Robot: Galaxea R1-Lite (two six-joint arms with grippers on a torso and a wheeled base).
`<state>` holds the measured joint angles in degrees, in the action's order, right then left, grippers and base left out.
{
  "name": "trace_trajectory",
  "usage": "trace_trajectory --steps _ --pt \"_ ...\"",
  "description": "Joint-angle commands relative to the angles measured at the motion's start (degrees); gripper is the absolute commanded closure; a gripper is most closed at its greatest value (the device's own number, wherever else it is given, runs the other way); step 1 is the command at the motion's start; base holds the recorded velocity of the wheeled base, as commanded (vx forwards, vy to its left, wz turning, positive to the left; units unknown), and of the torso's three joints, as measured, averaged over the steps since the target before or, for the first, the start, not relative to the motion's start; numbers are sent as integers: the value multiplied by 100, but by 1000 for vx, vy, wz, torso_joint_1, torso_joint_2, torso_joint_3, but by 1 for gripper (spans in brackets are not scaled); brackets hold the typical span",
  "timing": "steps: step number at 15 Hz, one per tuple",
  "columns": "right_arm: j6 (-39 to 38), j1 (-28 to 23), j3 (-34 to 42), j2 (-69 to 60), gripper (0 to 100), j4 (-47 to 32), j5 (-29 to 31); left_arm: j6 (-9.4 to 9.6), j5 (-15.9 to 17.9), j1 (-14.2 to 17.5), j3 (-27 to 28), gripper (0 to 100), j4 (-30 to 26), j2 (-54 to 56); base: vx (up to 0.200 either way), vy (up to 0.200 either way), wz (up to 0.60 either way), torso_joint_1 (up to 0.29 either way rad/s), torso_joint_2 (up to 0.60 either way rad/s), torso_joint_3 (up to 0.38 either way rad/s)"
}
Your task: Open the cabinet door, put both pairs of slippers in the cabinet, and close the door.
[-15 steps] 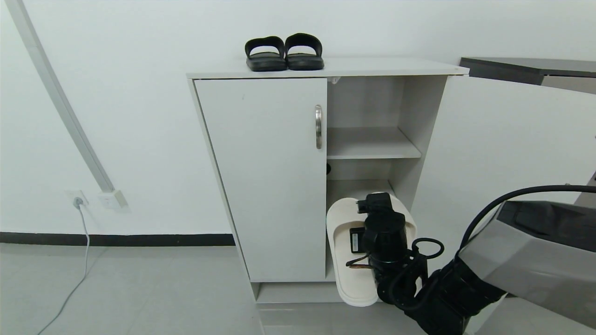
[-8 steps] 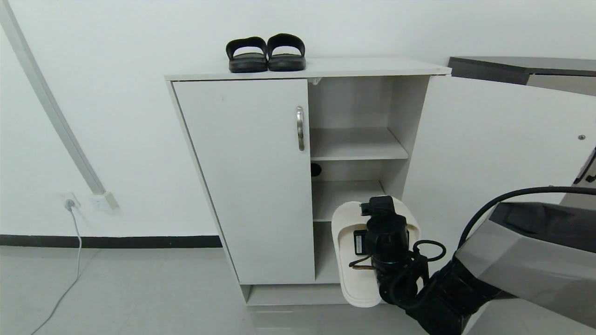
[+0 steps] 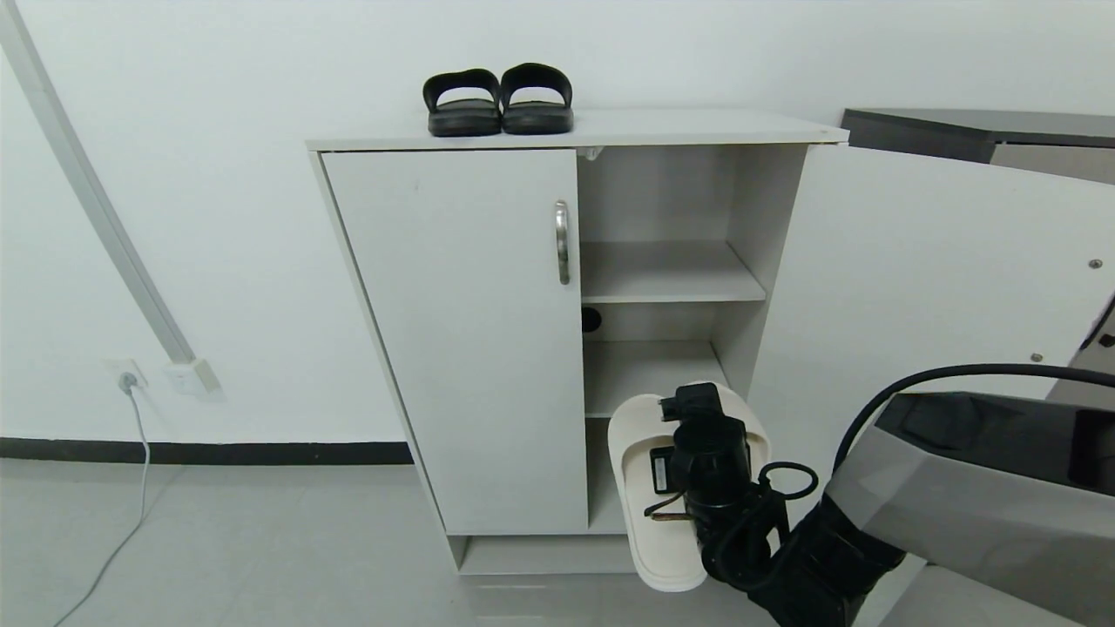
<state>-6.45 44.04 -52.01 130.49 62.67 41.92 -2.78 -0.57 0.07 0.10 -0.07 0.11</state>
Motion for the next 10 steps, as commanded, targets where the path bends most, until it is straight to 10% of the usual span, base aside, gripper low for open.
trace_trajectory --steps 1,10 --pt "3 16 -55 144 100 -1 -9 -3 -4 1 -1 100 -1 -11 0 0 0 0 0 0" --pt "47 -1 -222 337 100 -27 -18 -38 22 1 8 100 -1 -11 0 0 0 0 0 -9"
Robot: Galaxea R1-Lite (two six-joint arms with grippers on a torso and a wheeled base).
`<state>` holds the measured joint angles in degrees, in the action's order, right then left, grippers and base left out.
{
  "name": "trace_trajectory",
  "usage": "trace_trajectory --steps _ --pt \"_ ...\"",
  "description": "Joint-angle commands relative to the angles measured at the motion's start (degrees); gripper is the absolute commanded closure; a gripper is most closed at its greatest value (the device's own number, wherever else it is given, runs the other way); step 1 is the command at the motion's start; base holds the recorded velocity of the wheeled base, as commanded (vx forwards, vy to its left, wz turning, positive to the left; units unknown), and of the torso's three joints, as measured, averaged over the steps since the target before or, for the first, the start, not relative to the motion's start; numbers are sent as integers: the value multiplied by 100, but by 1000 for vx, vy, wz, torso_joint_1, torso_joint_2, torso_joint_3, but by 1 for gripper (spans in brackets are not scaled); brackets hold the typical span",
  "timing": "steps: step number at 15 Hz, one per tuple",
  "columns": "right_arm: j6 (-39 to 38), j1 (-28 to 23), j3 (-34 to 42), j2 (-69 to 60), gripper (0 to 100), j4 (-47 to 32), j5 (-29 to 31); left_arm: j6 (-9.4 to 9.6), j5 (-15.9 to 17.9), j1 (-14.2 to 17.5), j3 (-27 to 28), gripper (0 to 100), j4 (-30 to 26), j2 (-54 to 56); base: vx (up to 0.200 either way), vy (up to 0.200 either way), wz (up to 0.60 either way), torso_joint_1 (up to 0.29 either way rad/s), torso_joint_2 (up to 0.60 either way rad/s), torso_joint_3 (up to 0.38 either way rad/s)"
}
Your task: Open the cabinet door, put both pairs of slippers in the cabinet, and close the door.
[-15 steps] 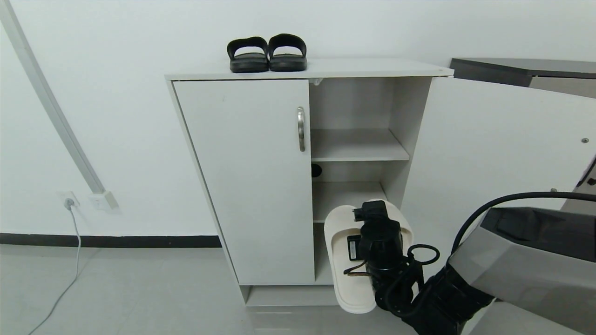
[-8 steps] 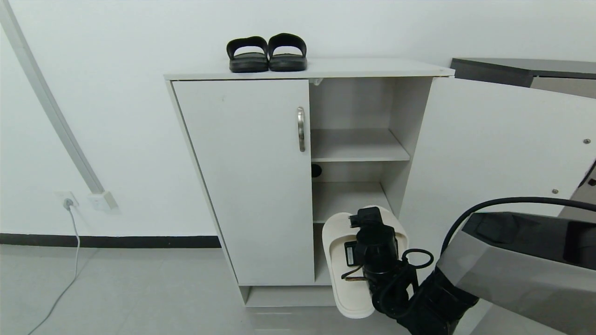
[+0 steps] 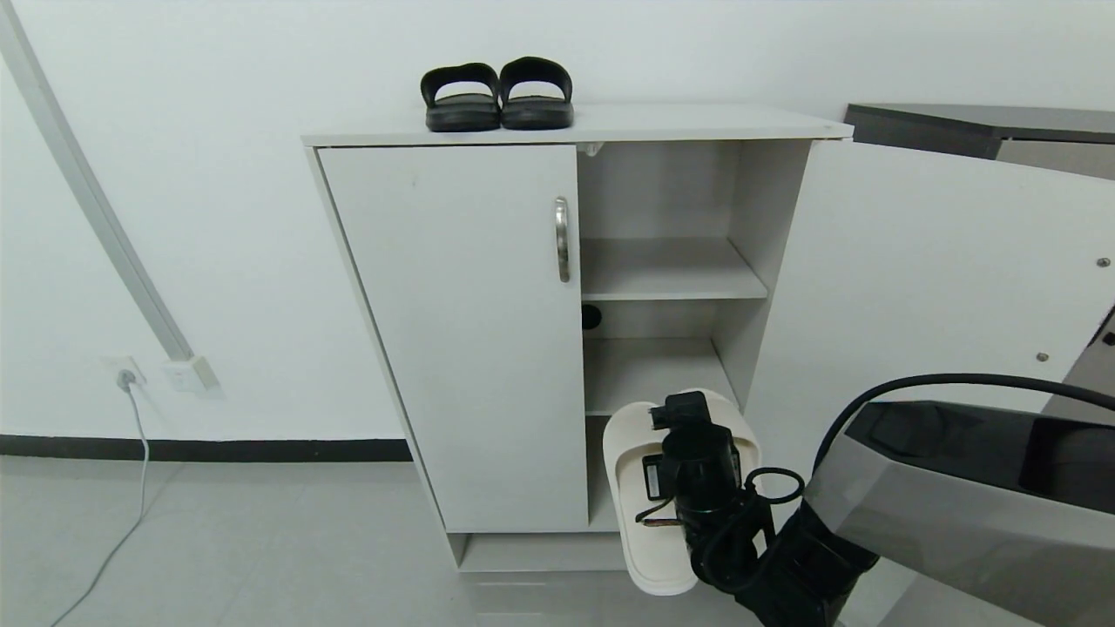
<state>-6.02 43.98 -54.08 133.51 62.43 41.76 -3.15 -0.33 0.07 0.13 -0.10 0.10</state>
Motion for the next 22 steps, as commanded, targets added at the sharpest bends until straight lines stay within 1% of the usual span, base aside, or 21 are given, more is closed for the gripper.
trace_trajectory --steps 1,11,12,14,16,17,22 --pt "5 -4 -33 35 100 -3 -19 -2 -2 1 -5 100 1 -10 0 0 0 7 12 -144" --pt "-101 -92 -200 43 100 50 -81 -2 -11 1 -5 100 1 -19 0 0 0 2 2 -190" --pt "-127 -92 -191 70 100 156 -116 -11 -11 1 4 100 1 -10 0 0 0 2 2 -198" --pt "-57 -127 -217 228 100 569 -72 -90 -20 1 4 100 1 -10 0 0 0 5 0 -100" --pt "541 -206 -191 333 100 1404 -63 -116 -29 1 4 100 10 -10 0 0 0 0 0 0" --pt "760 -250 -191 369 100 1694 -63 -116 -29 1 4 100 1 -10 0 0 0 0 0 0" --pt "778 -285 -208 421 100 1729 -81 -116 -37 1 4 100 10 -10 0 0 0 0 0 0"
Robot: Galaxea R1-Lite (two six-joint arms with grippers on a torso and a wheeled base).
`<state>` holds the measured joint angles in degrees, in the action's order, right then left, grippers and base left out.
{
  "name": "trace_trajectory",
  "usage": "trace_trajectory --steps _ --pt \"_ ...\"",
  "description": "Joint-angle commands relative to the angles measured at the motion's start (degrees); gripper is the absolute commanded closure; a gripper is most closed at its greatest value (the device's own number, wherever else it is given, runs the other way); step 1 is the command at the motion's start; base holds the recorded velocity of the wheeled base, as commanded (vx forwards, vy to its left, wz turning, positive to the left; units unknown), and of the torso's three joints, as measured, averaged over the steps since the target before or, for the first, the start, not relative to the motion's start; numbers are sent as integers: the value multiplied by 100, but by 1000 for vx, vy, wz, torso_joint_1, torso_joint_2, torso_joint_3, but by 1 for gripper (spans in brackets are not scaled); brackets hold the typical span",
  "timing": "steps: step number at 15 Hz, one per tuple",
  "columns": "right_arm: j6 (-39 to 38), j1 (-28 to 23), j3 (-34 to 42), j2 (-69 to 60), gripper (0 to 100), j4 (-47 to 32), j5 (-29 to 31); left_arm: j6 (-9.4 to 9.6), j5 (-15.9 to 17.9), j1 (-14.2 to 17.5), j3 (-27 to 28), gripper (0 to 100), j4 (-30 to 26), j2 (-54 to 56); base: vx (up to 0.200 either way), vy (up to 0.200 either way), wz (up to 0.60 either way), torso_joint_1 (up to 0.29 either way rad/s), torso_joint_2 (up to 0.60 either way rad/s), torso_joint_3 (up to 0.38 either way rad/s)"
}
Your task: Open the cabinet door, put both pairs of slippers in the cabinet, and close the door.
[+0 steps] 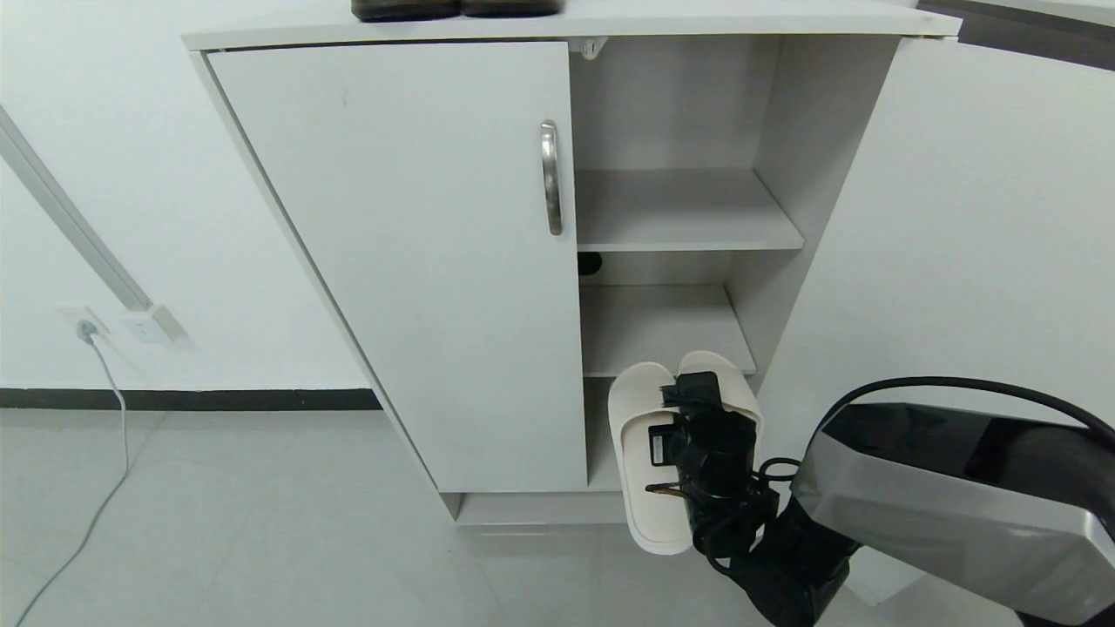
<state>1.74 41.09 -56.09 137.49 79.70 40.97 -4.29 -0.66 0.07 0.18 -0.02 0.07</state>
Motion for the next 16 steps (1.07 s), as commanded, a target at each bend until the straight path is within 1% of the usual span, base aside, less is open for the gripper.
trace_trajectory --steps 1,4,13,16 --pt "1 -5 -7 24 100 1 -2 -2 -4 1 -1 100 2 -7 0 0 0 0 0 0" --pt "1 -5 -7 24 100 1 -2 -2 -4 1 -1 100 2 -7 0 0 0 0 0 0" --pt "-7 -5 -16 33 100 45 -63 -10 -4 1 -1 100 2 -7 200 0 0 0 2 2" --pt "-60 -102 -148 112 100 19 -72 -10 -4 1 -1 100 2 -7 0 0 0 0 0 0"
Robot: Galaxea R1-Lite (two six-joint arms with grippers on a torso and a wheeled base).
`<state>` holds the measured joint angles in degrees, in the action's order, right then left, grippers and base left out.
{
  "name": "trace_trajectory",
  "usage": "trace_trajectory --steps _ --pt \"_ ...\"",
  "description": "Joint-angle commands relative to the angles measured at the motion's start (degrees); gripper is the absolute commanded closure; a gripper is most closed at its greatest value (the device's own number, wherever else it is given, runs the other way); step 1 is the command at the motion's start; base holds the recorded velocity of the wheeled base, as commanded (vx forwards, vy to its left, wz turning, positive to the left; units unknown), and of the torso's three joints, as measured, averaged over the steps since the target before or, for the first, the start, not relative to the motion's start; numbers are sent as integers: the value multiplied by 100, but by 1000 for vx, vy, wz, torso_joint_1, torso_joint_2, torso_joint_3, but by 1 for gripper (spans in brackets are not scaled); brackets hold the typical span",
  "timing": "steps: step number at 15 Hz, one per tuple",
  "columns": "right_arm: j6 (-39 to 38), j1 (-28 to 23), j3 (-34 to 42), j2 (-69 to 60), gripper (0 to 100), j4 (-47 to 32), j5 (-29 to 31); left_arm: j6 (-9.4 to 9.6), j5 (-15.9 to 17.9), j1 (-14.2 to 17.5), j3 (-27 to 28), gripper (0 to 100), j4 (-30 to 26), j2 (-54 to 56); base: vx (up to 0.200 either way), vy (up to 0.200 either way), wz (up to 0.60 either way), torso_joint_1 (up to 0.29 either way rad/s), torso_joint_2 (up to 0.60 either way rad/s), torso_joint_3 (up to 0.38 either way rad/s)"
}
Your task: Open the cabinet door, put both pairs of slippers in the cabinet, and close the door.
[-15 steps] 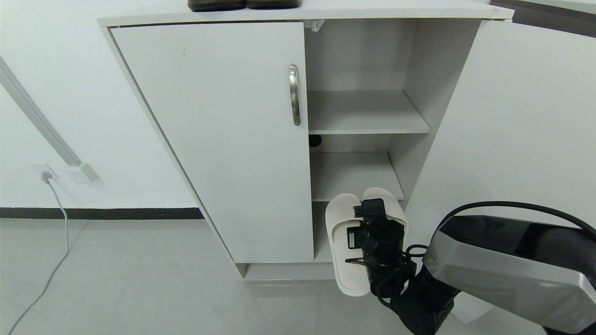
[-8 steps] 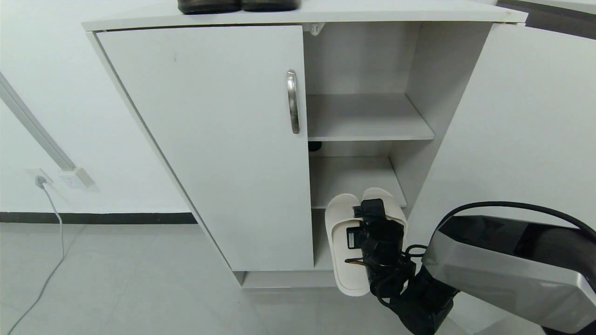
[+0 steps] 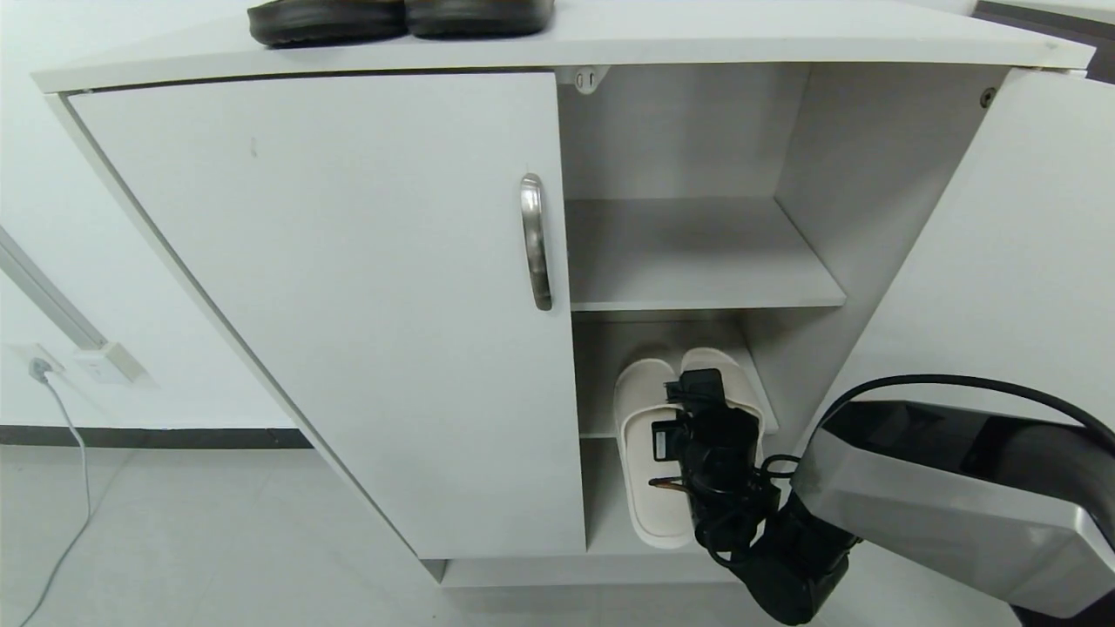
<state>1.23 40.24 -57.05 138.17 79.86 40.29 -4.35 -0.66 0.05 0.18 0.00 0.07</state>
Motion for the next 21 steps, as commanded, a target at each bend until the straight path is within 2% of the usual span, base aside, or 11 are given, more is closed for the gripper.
trace_trajectory --steps 1,4,16,21 --pt "-18 -43 -87 70 100 -6 -4 -4 -4 4 -1 100 0 -7 0 0 0 0 0 0" --pt "-26 -148 -403 167 100 -278 -74 -4 -4 4 -1 100 0 -7 0 0 0 0 0 0" --pt "-62 -421 -2451 439 100 -2001 -399 -4 -4 4 -1 100 0 -7 0 0 0 0 0 0" --pt "-62 -544 -3321 861 100 -2475 -443 -4 -13 4 -1 100 0 -7 0 0 0 0 0 0"
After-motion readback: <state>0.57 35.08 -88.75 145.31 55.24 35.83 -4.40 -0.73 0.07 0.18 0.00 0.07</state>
